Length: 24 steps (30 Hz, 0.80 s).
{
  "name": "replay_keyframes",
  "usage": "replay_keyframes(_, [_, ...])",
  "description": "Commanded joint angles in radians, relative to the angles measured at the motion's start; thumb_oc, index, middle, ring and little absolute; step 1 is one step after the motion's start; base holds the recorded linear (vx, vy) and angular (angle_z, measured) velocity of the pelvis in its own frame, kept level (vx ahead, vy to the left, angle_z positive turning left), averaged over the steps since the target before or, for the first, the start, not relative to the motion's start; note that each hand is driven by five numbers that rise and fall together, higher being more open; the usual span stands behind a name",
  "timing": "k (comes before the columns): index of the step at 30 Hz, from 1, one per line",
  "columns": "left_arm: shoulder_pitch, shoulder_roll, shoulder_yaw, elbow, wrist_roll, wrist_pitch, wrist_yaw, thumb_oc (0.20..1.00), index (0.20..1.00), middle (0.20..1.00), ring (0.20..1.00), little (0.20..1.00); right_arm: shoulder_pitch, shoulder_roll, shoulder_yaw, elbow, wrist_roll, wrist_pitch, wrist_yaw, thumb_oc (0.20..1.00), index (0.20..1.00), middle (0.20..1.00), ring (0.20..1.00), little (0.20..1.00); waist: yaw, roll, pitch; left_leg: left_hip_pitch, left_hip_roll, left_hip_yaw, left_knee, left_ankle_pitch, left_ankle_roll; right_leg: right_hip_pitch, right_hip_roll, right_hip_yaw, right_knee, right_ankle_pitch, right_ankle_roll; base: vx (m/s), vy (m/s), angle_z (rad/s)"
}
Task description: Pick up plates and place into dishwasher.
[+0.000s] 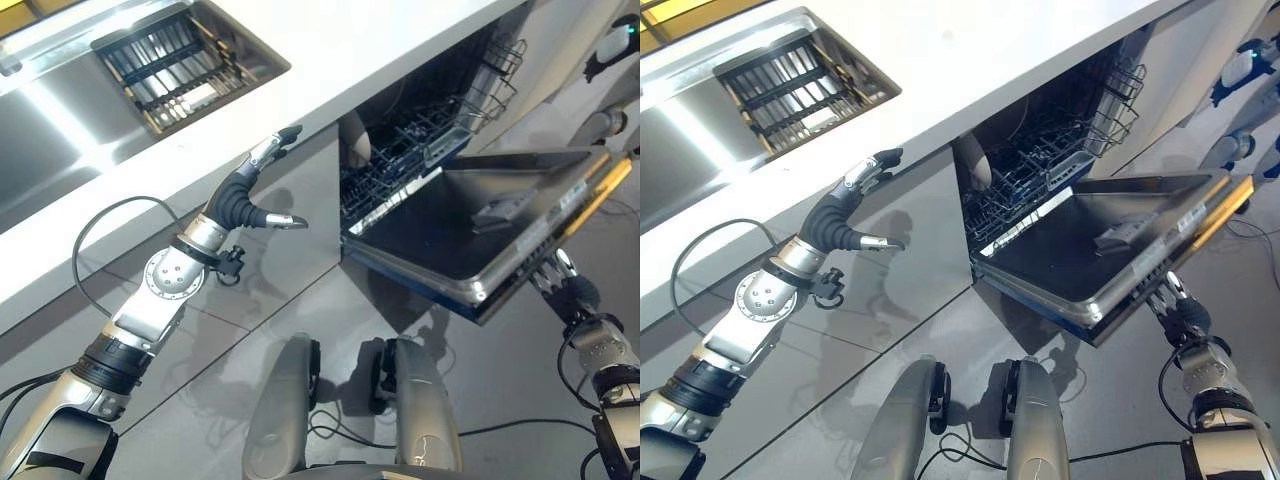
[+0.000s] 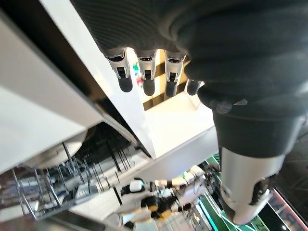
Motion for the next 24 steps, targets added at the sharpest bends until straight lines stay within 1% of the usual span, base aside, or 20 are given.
replay_keyframes(1, [0.001, -0.018, 0.027, -0.065, -0.037, -0.064, -0.023, 1.000, 1.000, 1.000, 1.000, 1.000, -0.299, 0.144, 0.041, -0.302, 0.042, -0.042, 0.217, 1.000, 1.000, 1.000, 1.000, 1.000, 0.076, -0.006, 0.013, 0.076, -0.060, 0.108, -0.015, -0.091, 0.108, 0.046, 0.041, 0.050, -0.025, 0.009, -0.028, 0.05, -0.032, -0.18])
replay_keyframes(3, [0.000, -0.015, 0.027, -0.062, -0.045, -0.064, -0.034, 1.000, 1.000, 1.000, 1.000, 1.000, -0.315, 0.145, 0.035, -0.338, 0.045, -0.033, 0.197, 1.000, 1.000, 1.000, 1.000, 1.000, 0.080, -0.009, 0.011, 0.081, -0.061, 0.104, -0.007, -0.095, 0.106, 0.054, 0.038, 0.048, -0.022, 0.007, -0.027, 0.05, -0.032, -0.04])
replay_keyframes(7, [-0.007, -0.008, 0.022, -0.058, -0.054, -0.061, -0.043, 1.000, 1.000, 1.000, 1.000, 1.000, -0.350, 0.133, 0.033, -0.346, 0.052, -0.029, 0.162, 1.000, 1.000, 1.000, 1.000, 1.000, 0.088, -0.011, 0.012, 0.085, -0.064, 0.099, 0.006, -0.100, 0.104, 0.067, 0.035, 0.046, -0.019, 0.003, -0.027, 0.02, -0.015, 0.09])
replay_keyframes(14, [-0.027, 0.013, 0.007, -0.049, -0.092, -0.058, -0.072, 1.000, 1.000, 1.000, 1.000, 1.000, -0.400, 0.100, 0.032, -0.271, 0.066, -0.018, 0.120, 1.000, 1.000, 1.000, 1.000, 1.000, 0.098, -0.013, 0.008, 0.098, -0.063, 0.096, 0.011, -0.105, 0.101, 0.088, 0.028, 0.042, -0.020, -0.002, -0.026, 0.01, 0.000, 0.24])
replay_keyframes(16, [-0.030, 0.014, -0.001, -0.046, -0.114, -0.066, -0.103, 1.000, 1.000, 1.000, 1.000, 1.000, -0.391, 0.096, 0.034, -0.246, 0.048, -0.019, 0.091, 1.000, 1.000, 1.000, 1.000, 1.000, 0.098, -0.014, 0.005, 0.104, -0.061, 0.098, 0.005, -0.104, 0.101, 0.094, 0.027, 0.043, -0.026, 0.000, -0.026, -0.01, 0.008, 0.16])
replay_keyframes(17, [-0.032, 0.014, -0.004, -0.046, -0.118, -0.067, -0.110, 1.000, 1.000, 1.000, 1.000, 1.000, -0.388, 0.096, 0.033, -0.241, 0.043, -0.024, 0.084, 1.000, 1.000, 1.000, 1.000, 1.000, 0.098, -0.014, 0.004, 0.107, -0.060, 0.099, 0.002, -0.104, 0.101, 0.096, 0.027, 0.042, -0.029, 0.001, -0.026, -0.02, 0.011, 0.35])
replay_keyframes(18, [-0.034, 0.012, -0.015, -0.050, -0.126, -0.064, -0.131, 1.000, 1.000, 1.000, 1.000, 1.000, -0.375, 0.100, 0.037, -0.223, 0.036, -0.048, 0.052, 1.000, 1.000, 1.000, 1.000, 1.000, 0.095, -0.016, 0.001, 0.117, -0.057, 0.100, -0.013, -0.100, 0.102, 0.104, 0.029, 0.044, -0.039, 0.005, -0.025, -0.02, 0.019, 0.50])
replay_keyframes(22, [-0.044, 0.004, -0.050, -0.040, -0.129, -0.061, -0.130, 1.000, 1.000, 1.000, 1.000, 1.000, -0.337, 0.126, 0.027, -0.169, -0.015, -0.113, -0.054, 1.000, 1.000, 1.000, 1.000, 1.000, 0.085, -0.019, -0.008, 0.159, -0.050, 0.106, -0.066, -0.091, 0.105, 0.139, 0.030, 0.048, -0.081, 0.019, -0.022, -0.02, 0.037, 0.40])
replay_keyframes(24, [-0.046, 0.002, -0.053, -0.036, -0.130, -0.062, -0.129, 1.000, 1.000, 1.000, 1.000, 1.000, -0.327, 0.135, 0.018, -0.155, -0.028, -0.128, -0.069, 1.000, 1.000, 1.000, 1.000, 1.000, 0.084, -0.020, -0.011, 0.172, -0.049, 0.106, -0.083, -0.088, 0.107, 0.151, 0.030, 0.050, -0.096, 0.023, -0.021, 0.00, 0.028, 0.08])
